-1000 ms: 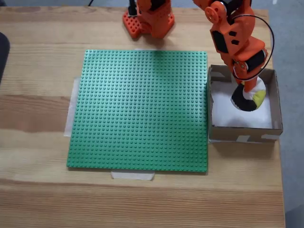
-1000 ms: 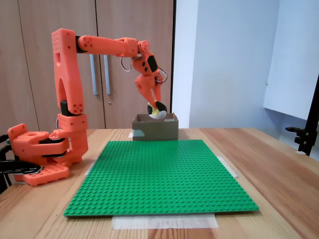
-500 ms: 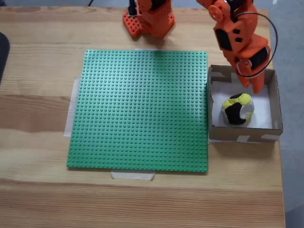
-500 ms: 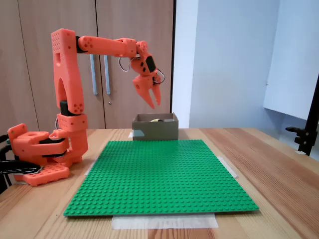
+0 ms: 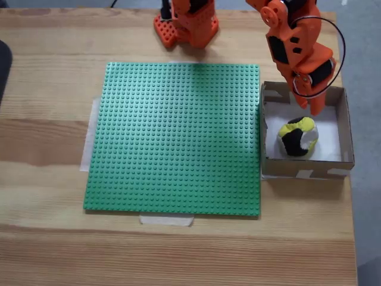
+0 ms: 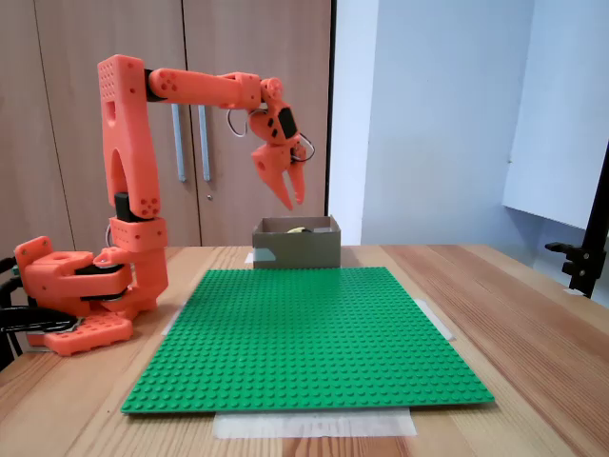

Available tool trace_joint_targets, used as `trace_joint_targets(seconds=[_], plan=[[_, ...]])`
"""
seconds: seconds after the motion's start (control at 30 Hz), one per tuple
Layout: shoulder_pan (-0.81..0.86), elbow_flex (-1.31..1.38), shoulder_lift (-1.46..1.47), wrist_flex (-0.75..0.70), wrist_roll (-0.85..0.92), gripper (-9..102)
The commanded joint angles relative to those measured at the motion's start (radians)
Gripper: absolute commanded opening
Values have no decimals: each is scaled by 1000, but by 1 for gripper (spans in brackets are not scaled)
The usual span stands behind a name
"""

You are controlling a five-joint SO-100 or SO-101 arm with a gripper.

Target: Pick the ball and put it in the box.

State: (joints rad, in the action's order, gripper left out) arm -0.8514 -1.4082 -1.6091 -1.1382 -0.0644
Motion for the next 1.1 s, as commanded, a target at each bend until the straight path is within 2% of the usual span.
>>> trace_joint_targets(seconds=[0.0,0.33,0.83,1.07], plan=[[18,26,-114,-5,-5,8],[55,-75,-262,32,6,-1],[190,-258,-509,141,91,-1],[305,-350,-601,183,121,-1]])
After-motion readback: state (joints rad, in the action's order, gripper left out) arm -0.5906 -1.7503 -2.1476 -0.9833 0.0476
